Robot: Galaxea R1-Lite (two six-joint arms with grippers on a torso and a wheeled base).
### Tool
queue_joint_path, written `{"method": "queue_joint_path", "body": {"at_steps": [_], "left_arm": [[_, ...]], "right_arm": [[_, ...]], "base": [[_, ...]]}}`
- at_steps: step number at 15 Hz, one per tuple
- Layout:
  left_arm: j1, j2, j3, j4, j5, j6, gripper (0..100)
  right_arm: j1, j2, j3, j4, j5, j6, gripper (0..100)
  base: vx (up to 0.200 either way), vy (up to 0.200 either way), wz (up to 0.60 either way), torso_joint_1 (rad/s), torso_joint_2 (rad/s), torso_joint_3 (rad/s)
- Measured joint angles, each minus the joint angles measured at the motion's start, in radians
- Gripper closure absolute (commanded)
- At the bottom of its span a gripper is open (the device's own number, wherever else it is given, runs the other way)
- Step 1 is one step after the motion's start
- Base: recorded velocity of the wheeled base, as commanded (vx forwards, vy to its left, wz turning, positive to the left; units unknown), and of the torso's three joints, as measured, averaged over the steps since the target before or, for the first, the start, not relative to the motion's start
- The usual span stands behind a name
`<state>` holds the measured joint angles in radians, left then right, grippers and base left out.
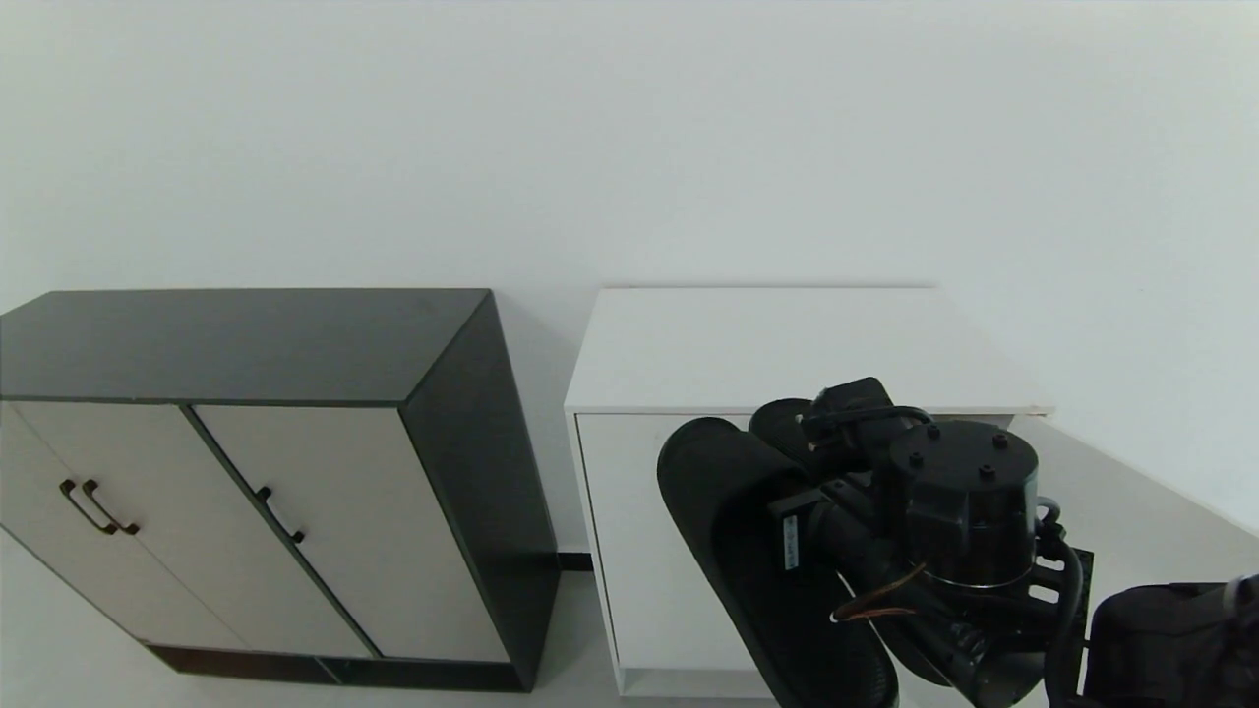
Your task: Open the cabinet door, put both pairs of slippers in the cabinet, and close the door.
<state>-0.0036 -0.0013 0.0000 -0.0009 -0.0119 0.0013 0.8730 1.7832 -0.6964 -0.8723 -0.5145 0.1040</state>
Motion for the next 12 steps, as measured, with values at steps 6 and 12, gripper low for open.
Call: {"method": "queue_joint_path", "body": {"at_steps": [6, 12], "left_arm": [[0.002, 0.0, 0.0, 0.0, 0.0, -0.001, 100], [0.002, 0.0, 0.0, -0.001, -0.002, -0.001, 100]], "right_arm": [[-0.003, 0.003, 0.007, -0.003, -0.002, 0.0, 100], [-0.006, -0.005, 0.047, -0.03, 0.019, -0.019, 100]], "base": [[0.0, -0.2, 0.0, 0.002, 0.0, 0.002], [0.0, -0.2, 0.0, 0.002, 0.0, 0.003]]}}
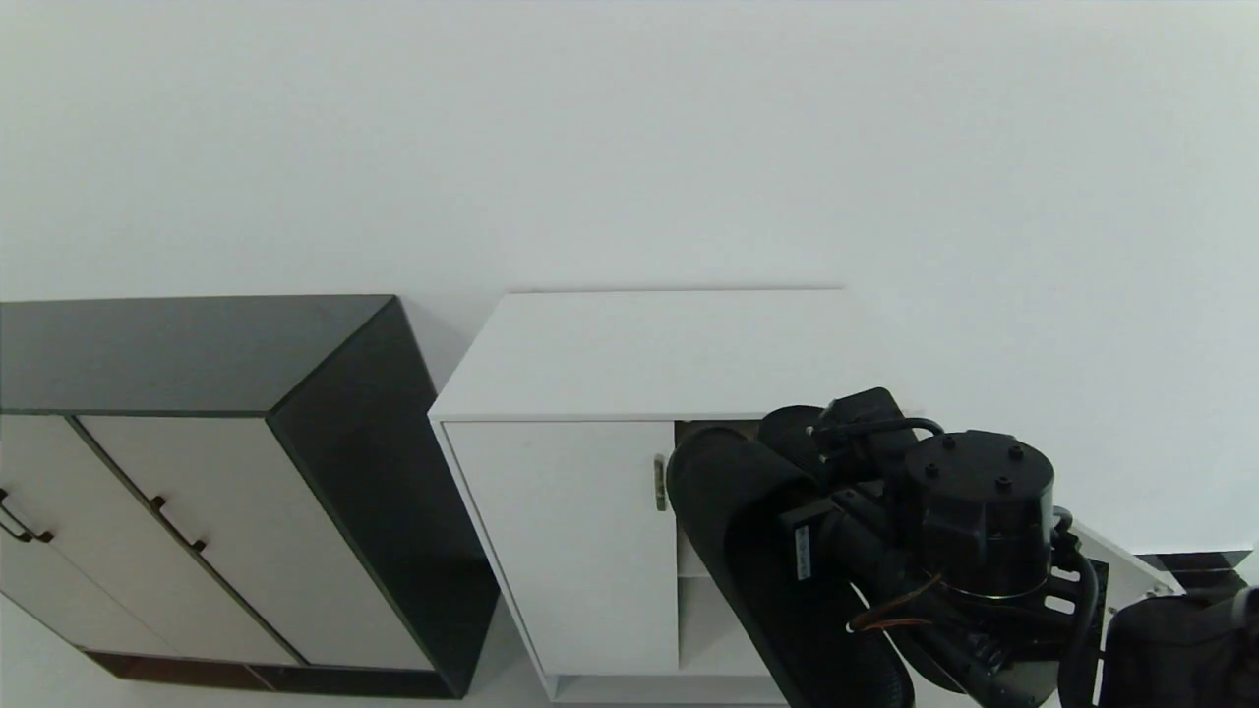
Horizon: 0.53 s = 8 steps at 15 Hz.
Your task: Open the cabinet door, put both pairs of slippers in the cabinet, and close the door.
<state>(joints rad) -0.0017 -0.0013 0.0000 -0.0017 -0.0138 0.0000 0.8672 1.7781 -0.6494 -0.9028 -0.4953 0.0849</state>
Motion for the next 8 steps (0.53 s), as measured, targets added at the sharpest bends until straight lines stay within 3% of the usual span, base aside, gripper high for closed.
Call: {"method": "queue_joint_path", "body": {"at_steps": [8], "left_arm": [[0.0, 0.0, 0.0, 0.0, 0.0, 0.0, 100]], "right_arm": [[-0.009, -0.001, 0.024, -0.018, 0.003, -0.033, 100]], "base": [[0.0, 0.0, 0.0, 0.0, 0.0, 0.0]]}}
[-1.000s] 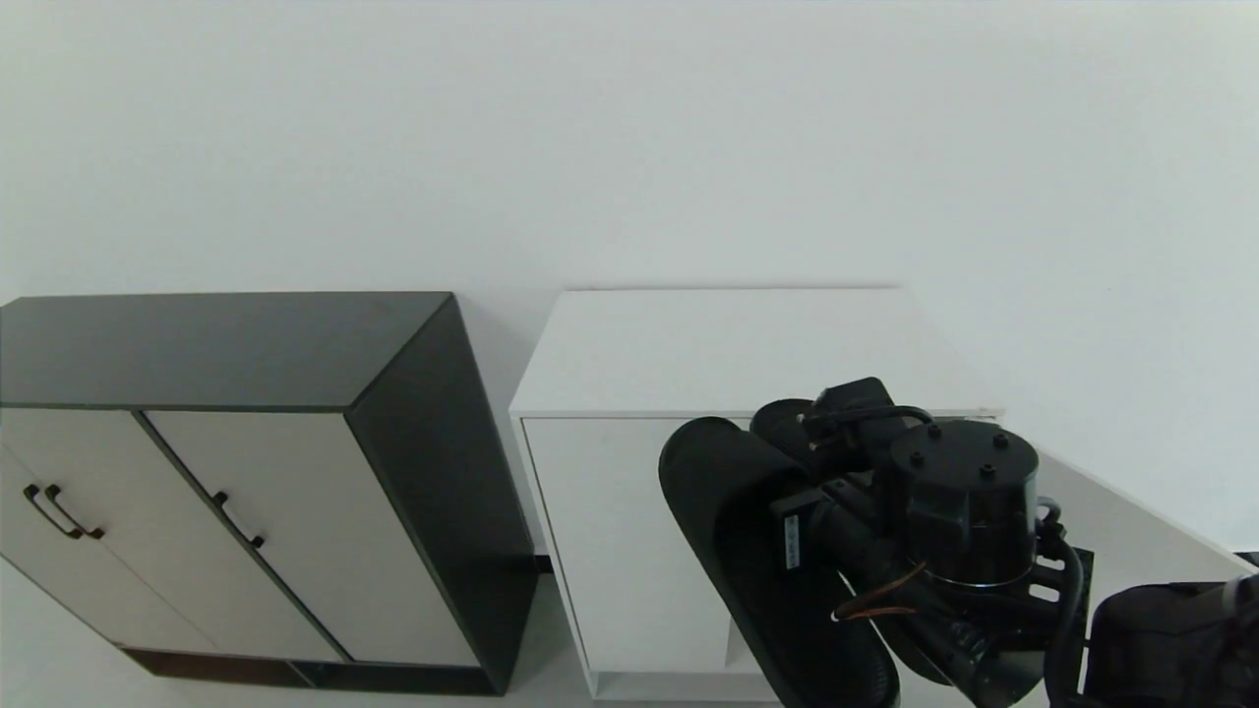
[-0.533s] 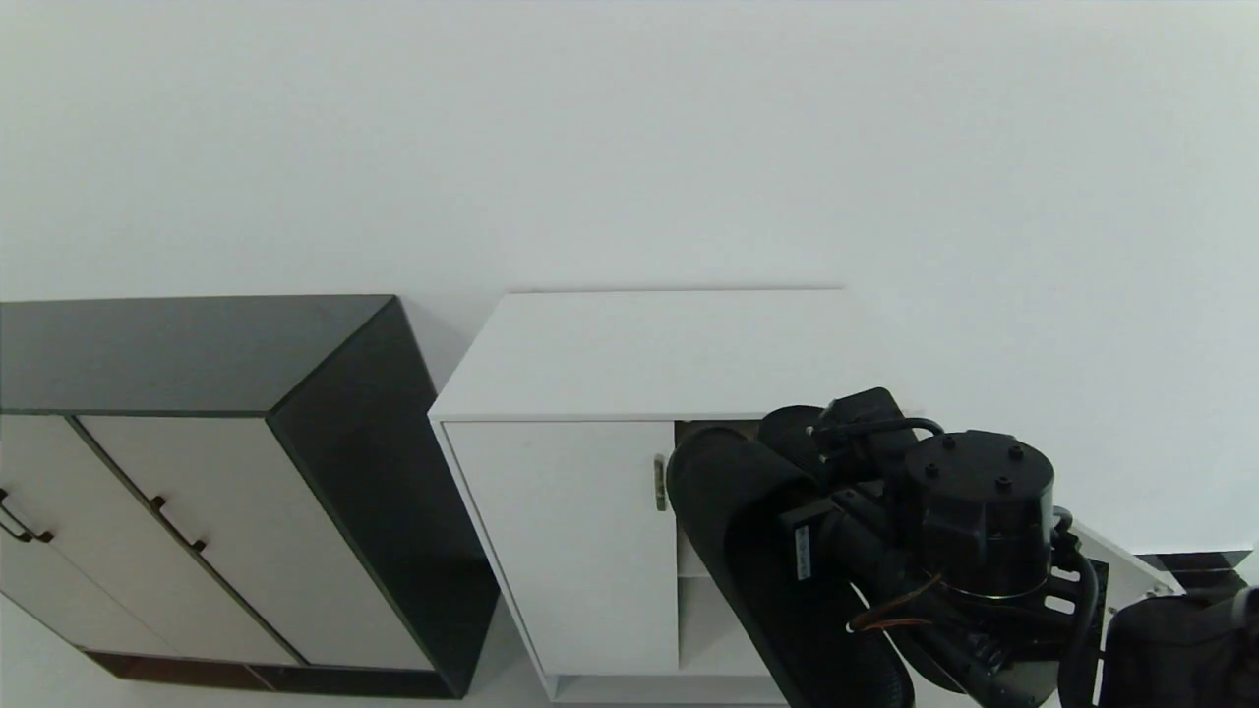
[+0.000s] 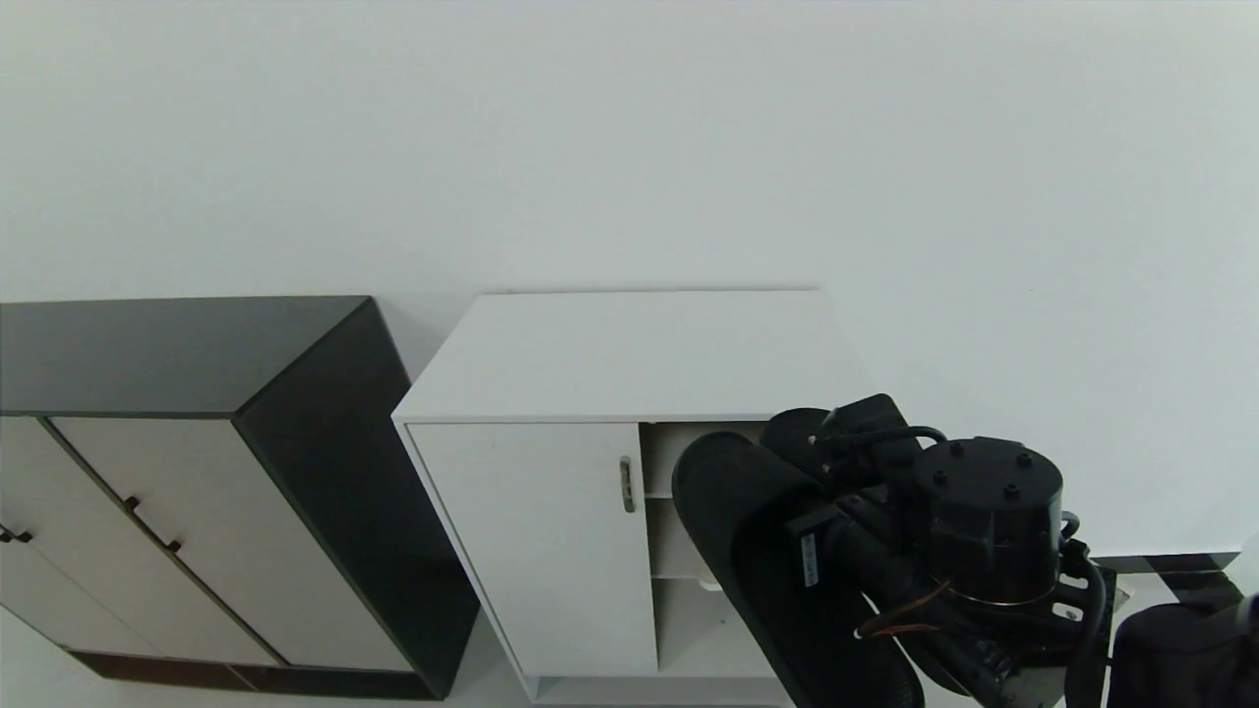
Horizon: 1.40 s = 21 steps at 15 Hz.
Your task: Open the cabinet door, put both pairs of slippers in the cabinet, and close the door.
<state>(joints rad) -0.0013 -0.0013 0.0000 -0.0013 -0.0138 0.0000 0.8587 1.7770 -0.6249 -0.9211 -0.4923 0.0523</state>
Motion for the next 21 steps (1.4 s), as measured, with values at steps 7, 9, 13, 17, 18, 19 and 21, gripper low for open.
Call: {"method": "queue_joint_path", "body": {"at_steps": [7, 9, 13, 17, 18, 19, 21], "left_arm": [[-0.001, 0.0, 0.0, 0.0, -0.003, 0.0, 100], [0.0, 0.0, 0.0, 0.0, -0.003, 0.0, 100], [0.0, 0.0, 0.0, 0.0, -0.003, 0.0, 100], [0.0, 0.0, 0.0, 0.0, -0.003, 0.0, 100], [0.0, 0.0, 0.0, 0.0, -0.003, 0.0, 100], [0.0, 0.0, 0.0, 0.0, -0.003, 0.0, 100], [0.0, 0.0, 0.0, 0.0, -0.003, 0.0, 100]], "right_arm": [[-0.001, 0.006, -0.001, -0.001, 0.017, 0.007, 100], [-0.008, 0.007, 0.0, -0.003, 0.023, 0.008, 100], [-0.013, 0.009, 0.002, -0.008, 0.023, 0.008, 100], [-0.017, 0.016, 0.002, -0.011, 0.023, 0.008, 100], [-0.018, 0.018, 0.002, -0.011, 0.023, 0.008, 100], [-0.018, 0.02, 0.002, -0.011, 0.023, 0.008, 100], [-0.019, 0.022, 0.002, -0.011, 0.023, 0.007, 100]], "base": [[0.0, 0.0, 0.0, 0.0, 0.0, 0.0], [0.0, 0.0, 0.0, -0.023, 0.04, 0.028], [0.0, 0.0, 0.0, -0.165, 0.37, 0.204], [0.0, 0.0, 0.0, -0.228, 0.53, 0.303], [0.0, 0.0, 0.0, -0.222, 0.54, 0.325], [0.0, 0.0, 0.0, -0.217, 0.53, 0.32], [0.0, 0.0, 0.0, -0.215, 0.54, 0.322]]}}
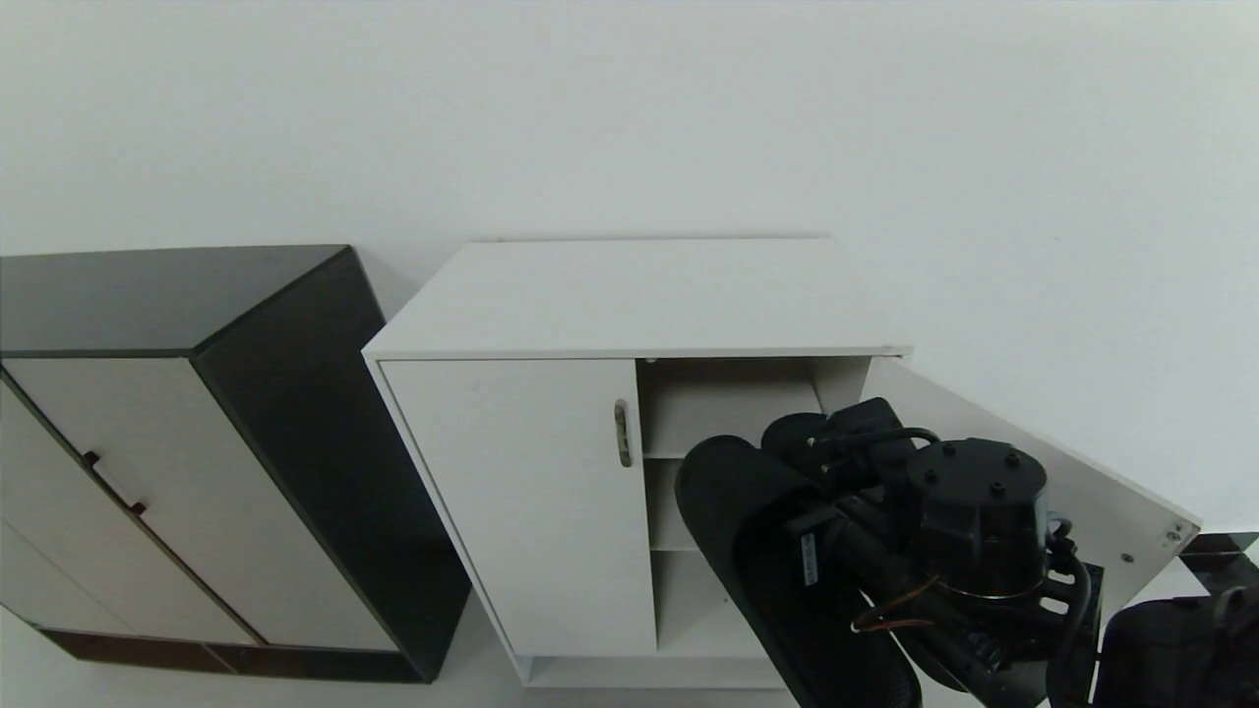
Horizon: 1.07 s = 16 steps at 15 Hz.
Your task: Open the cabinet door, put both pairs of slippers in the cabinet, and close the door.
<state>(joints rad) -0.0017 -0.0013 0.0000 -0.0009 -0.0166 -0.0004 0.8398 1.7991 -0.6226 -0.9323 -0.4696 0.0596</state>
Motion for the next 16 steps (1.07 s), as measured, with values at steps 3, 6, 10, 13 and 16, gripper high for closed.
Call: {"method": "queue_joint_path", "body": {"at_steps": [3, 6, 10, 13, 16], "left_arm": [[0.0, 0.0, 0.0, 0.0, 0.0, 0.0, 100], [0.0, 0.0, 0.0, 0.0, 0.0, 0.0, 100], [0.0, 0.0, 0.0, 0.0, 0.0, 0.0, 100], [0.0, 0.0, 0.0, 0.0, 0.0, 0.0, 100], [0.0, 0.0, 0.0, 0.0, 0.0, 0.0, 100]], "right_arm": [[0.0, 0.001, 0.0, 0.0, 0.0, 0.0, 100], [0.0, 0.002, -0.001, 0.0, 0.0, 0.0, 100], [0.0, 0.001, -0.001, -0.012, -0.007, -0.007, 100], [0.0, 0.001, 0.01, -0.049, -0.007, -0.012, 100], [0.0, 0.004, 0.018, -0.05, -0.007, -0.011, 100]], "base": [[0.0, 0.0, 0.0, -0.203, 0.51, 0.315], [0.0, 0.0, 0.0, -0.18, 0.5, 0.318], [0.0, 0.0, 0.0, -0.159, 0.48, 0.319], [0.0, 0.0, 0.0, -0.136, 0.47, 0.333], [0.0, 0.0, 0.0, -0.102, 0.46, 0.349]]}}
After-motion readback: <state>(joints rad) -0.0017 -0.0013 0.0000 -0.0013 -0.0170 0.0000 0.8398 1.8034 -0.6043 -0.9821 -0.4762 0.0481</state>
